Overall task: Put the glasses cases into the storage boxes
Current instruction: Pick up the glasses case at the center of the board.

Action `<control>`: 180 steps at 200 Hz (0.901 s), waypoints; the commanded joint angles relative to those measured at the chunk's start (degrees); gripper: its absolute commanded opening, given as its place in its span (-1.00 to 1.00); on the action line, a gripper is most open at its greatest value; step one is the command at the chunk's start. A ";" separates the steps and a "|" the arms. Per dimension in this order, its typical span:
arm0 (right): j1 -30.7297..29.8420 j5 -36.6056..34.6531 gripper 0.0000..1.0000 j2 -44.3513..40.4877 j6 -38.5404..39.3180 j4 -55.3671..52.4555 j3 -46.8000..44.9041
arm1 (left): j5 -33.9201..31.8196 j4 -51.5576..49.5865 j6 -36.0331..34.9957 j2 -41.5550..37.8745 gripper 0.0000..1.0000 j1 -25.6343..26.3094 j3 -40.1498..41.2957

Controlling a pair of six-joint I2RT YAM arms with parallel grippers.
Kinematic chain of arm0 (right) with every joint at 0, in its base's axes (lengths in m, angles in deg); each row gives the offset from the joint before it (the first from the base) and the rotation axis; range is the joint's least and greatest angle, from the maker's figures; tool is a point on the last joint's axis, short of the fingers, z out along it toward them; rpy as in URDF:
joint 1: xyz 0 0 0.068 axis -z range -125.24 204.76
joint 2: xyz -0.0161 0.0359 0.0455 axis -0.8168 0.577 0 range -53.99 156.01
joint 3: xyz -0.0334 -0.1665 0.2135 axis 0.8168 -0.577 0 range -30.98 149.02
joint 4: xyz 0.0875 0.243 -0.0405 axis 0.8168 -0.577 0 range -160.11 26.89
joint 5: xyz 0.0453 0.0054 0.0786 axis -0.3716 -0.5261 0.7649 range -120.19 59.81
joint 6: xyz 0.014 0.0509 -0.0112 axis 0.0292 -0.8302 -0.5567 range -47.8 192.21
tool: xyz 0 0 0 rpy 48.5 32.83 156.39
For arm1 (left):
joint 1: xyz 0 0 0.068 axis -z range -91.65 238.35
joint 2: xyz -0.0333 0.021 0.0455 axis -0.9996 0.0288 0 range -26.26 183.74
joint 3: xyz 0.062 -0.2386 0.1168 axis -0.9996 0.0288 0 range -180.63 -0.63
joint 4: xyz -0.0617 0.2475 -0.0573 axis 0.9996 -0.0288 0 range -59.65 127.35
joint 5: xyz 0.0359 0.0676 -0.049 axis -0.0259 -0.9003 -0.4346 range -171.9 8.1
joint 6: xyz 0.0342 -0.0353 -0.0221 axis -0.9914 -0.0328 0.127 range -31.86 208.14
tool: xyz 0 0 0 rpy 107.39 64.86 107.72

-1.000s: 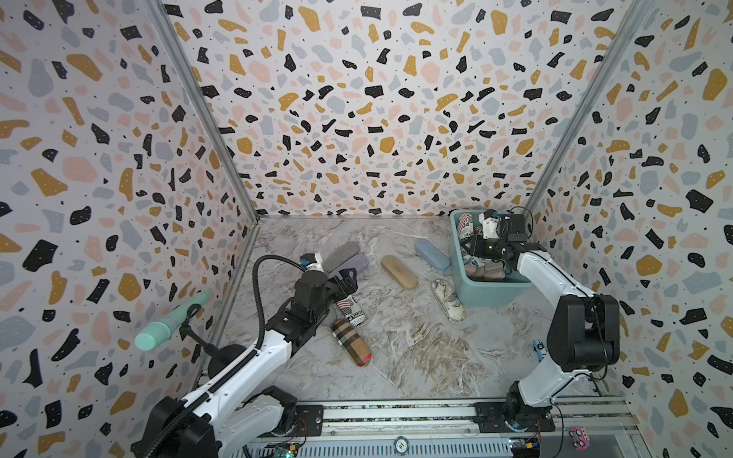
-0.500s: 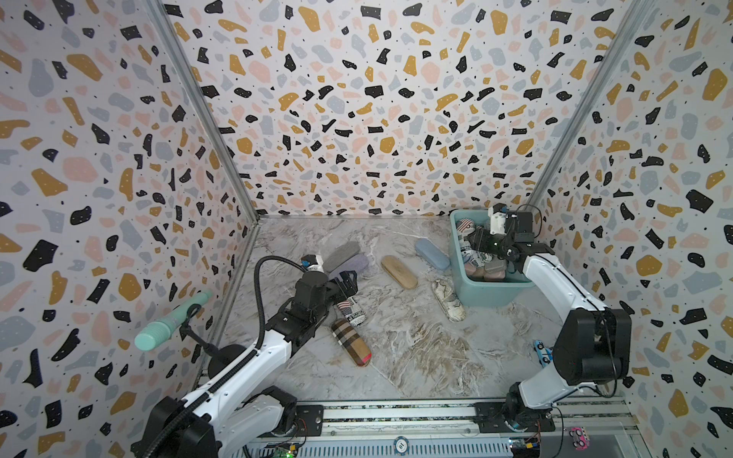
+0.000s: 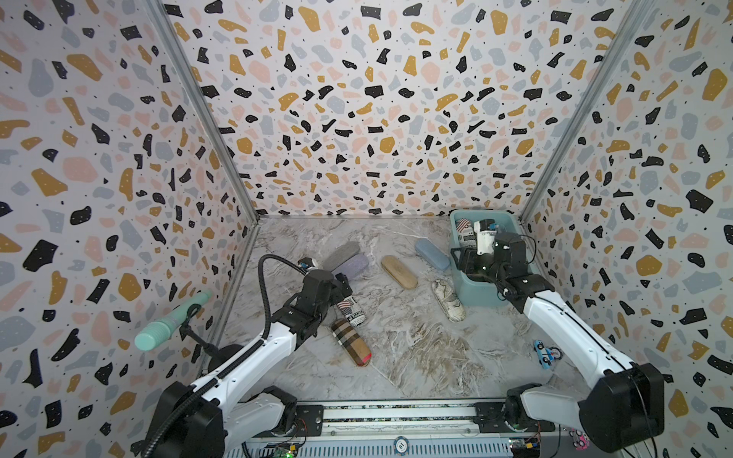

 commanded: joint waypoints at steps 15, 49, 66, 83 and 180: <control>-7.97 0.77 0.30 -4.47 -1.20 3.06 -2.26 | -7.04 -1.18 -0.77 -1.04 0.91 -0.45 0.46; -12.21 -1.46 0.31 -3.32 0.98 -0.02 -2.05 | -5.83 -0.60 -3.60 -2.32 0.93 -0.69 0.57; -12.96 -2.15 0.33 -3.47 2.69 0.56 -3.35 | -6.02 -1.28 -4.07 -2.09 0.94 -0.95 0.67; -13.44 -2.88 0.34 -4.09 2.35 2.20 -4.98 | -7.36 -3.27 -3.93 -1.09 0.94 -1.38 0.52; -15.17 3.17 0.60 -2.63 1.18 3.72 -6.40 | -6.96 -12.95 -9.66 17.93 0.97 -3.53 -7.47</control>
